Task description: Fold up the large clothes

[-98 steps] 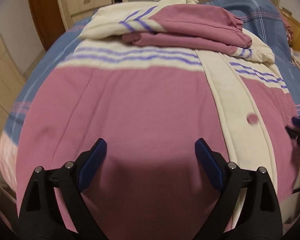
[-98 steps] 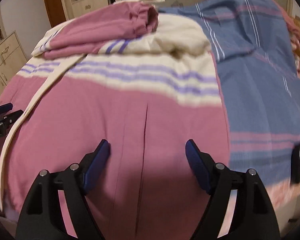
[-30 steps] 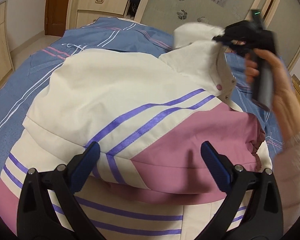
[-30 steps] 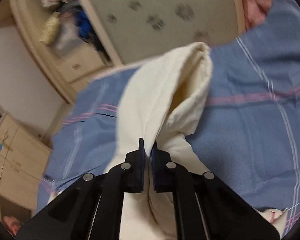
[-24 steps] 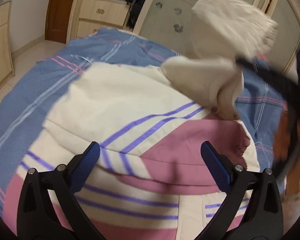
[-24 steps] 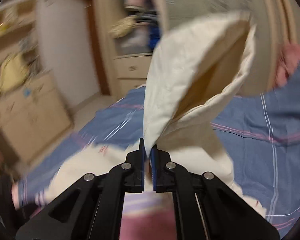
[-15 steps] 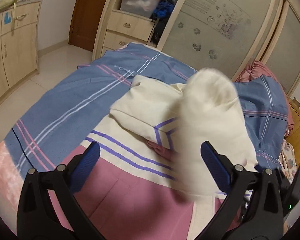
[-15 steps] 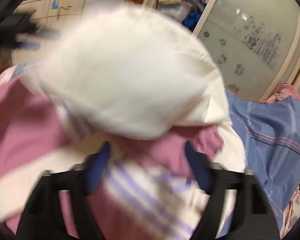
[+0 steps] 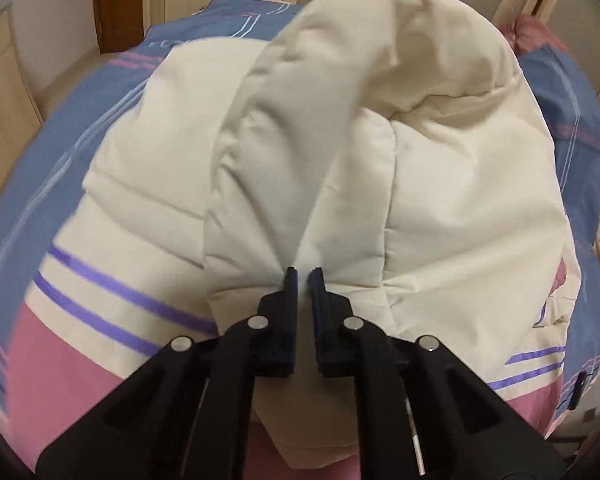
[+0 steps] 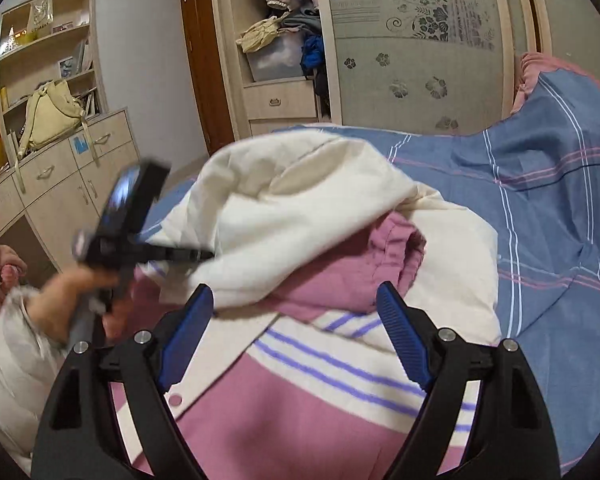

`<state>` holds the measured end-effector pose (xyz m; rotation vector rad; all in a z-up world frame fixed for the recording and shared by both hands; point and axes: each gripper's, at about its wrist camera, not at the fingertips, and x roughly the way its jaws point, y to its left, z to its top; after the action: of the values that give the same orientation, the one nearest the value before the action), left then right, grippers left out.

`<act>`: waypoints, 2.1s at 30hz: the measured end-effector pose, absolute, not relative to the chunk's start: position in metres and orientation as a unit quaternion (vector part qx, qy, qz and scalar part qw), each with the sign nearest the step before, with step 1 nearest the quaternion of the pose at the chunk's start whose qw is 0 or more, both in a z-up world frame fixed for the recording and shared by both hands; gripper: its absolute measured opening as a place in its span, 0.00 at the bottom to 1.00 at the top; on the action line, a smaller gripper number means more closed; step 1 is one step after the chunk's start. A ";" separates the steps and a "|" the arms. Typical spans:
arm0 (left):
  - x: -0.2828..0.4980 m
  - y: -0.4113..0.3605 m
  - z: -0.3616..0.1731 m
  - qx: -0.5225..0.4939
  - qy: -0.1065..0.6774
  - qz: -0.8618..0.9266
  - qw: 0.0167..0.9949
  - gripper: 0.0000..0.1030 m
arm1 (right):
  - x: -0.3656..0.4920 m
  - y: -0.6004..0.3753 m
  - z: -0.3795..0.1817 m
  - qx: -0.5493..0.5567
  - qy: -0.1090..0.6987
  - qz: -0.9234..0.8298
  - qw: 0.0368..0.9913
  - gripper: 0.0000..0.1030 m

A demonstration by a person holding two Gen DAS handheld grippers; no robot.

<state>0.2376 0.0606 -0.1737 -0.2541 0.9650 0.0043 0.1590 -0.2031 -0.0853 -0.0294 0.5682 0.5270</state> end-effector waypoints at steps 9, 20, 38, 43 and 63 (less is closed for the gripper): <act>0.213 0.055 -0.189 -0.124 0.431 0.002 0.894 0.09 | 0.302 -0.104 -0.057 0.003 0.353 0.300 0.886 0.44; 0.200 0.059 -0.195 -0.093 0.402 -0.018 0.911 0.07 | 0.438 -0.006 -0.160 -0.090 0.472 0.165 0.861 0.28; 0.188 0.046 -0.181 -0.113 0.367 -0.065 0.921 0.25 | 0.307 -0.100 -0.181 -0.198 0.439 0.139 0.865 0.64; 0.198 0.050 -0.179 -0.112 0.362 -0.074 0.922 0.32 | 0.294 -0.114 -0.159 -0.146 0.441 0.132 0.876 0.64; 0.188 0.046 -0.164 -0.101 0.321 -0.076 0.939 0.35 | 0.239 -0.154 -0.162 0.004 0.427 0.171 0.888 0.66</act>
<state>0.1880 0.0457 -0.1636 -0.2063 0.6551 -0.1557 0.2389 -0.1544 -0.1623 0.0074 0.8884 0.3545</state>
